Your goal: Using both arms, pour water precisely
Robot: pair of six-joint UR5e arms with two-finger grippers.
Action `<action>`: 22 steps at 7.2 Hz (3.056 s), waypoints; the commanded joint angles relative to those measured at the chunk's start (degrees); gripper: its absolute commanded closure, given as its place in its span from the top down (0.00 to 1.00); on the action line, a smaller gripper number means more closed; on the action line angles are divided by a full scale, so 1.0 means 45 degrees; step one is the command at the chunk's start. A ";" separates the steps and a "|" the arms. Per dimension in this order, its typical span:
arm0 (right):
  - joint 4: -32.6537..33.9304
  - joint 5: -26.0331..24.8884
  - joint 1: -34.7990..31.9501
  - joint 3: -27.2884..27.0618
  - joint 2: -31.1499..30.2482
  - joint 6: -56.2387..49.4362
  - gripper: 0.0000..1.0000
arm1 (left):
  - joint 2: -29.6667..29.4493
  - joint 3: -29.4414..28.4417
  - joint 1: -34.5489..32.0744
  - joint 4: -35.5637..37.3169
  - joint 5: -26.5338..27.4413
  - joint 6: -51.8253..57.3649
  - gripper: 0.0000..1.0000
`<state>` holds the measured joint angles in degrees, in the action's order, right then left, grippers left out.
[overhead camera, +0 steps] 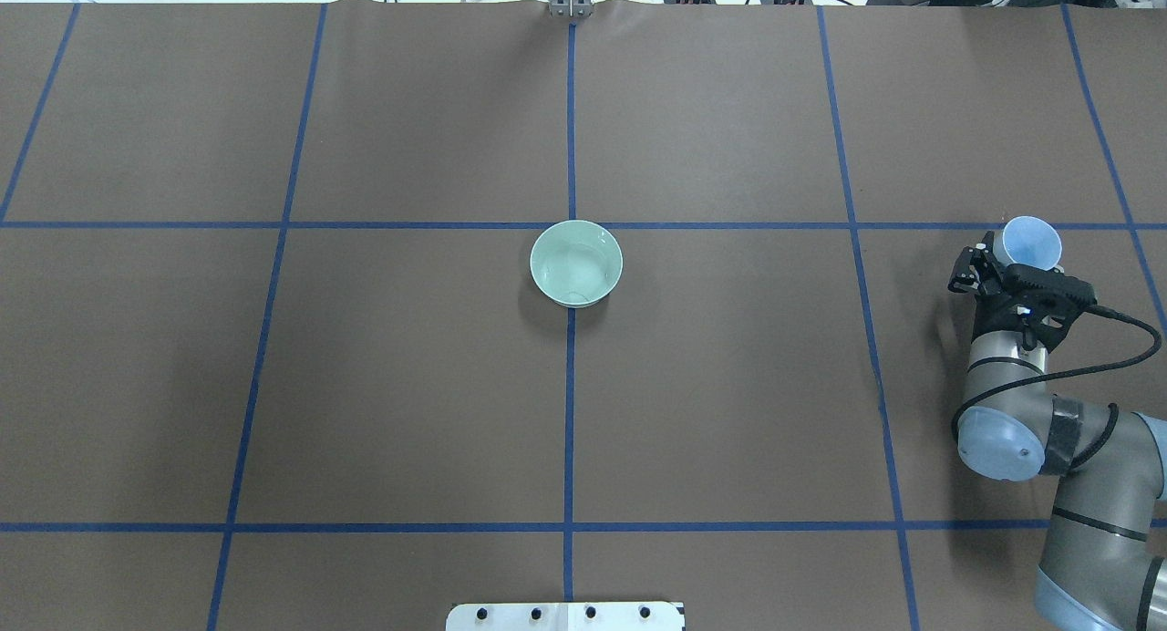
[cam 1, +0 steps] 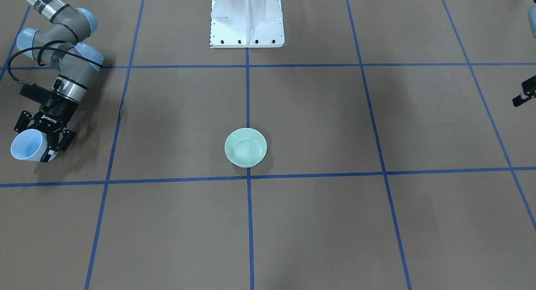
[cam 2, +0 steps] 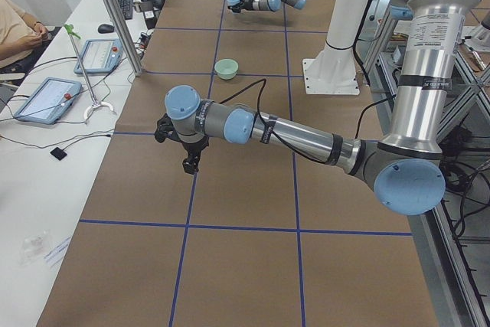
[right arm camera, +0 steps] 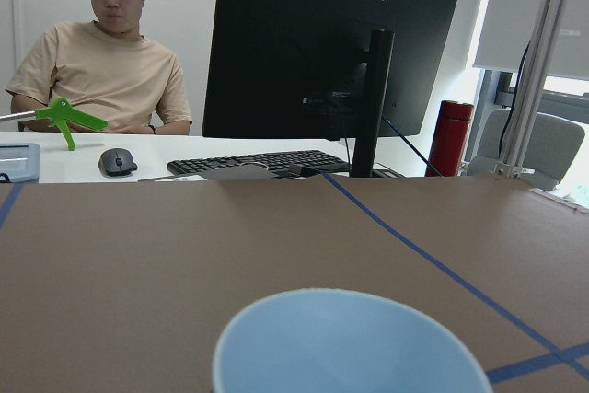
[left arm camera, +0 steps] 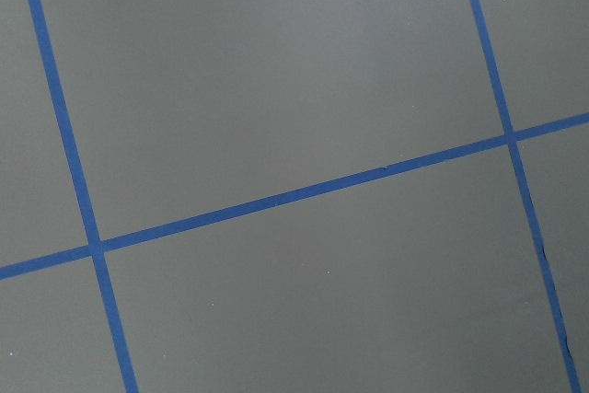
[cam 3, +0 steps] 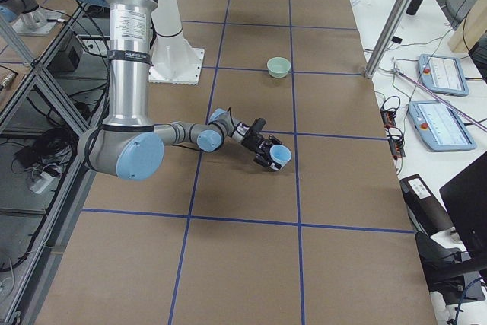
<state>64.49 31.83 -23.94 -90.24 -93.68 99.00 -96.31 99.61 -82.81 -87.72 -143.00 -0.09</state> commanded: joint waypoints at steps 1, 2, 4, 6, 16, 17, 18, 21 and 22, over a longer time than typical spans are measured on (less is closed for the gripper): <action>-0.0053 -0.0333 0.0143 0.0267 0.0036 0.0070 0.44 | -0.0003 -0.0007 0.0003 0.0000 0.0019 0.0000 1.00; -0.0053 -0.0412 0.0163 0.0306 0.0075 0.0515 0.68 | -0.0042 -0.0007 0.0003 0.0019 0.0019 0.0000 1.00; -0.0072 -0.0782 0.0318 0.0248 0.0154 0.0968 1.00 | -0.0101 -0.0026 0.0023 0.0078 0.0039 0.0000 1.00; -0.0072 -0.0998 0.0339 0.0248 0.0154 0.0988 1.00 | -0.0120 -0.0007 0.0023 0.0059 0.0019 -0.0234 1.00; -0.0111 -0.1175 0.2154 -0.1061 -0.1291 0.2061 1.00 | -0.0159 -0.0007 0.0023 0.0059 0.0019 -0.0235 1.00; -0.0111 -0.1175 0.2213 -0.1177 -0.1388 0.2101 1.00 | -0.0140 -0.0007 0.0023 0.0059 0.0019 -0.0235 1.00; -0.0111 -0.1117 0.2542 -0.2048 -0.2163 0.2082 1.00 | -0.0159 -0.0007 0.0023 0.0059 0.0019 -0.0235 1.00; -0.0364 -0.0942 0.2956 -0.3207 -0.3088 0.2043 1.00 | -0.0140 -0.0007 0.0023 0.0059 0.0019 -0.0235 1.00; -0.0365 -0.0399 0.2956 -0.3982 -0.3243 0.1888 1.00 | -0.0140 -0.0007 0.0023 0.0059 0.0019 -0.0235 1.00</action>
<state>63.11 27.94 -10.77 -104.84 -107.34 108.10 -96.98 99.58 -82.70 -87.45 -142.91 -1.14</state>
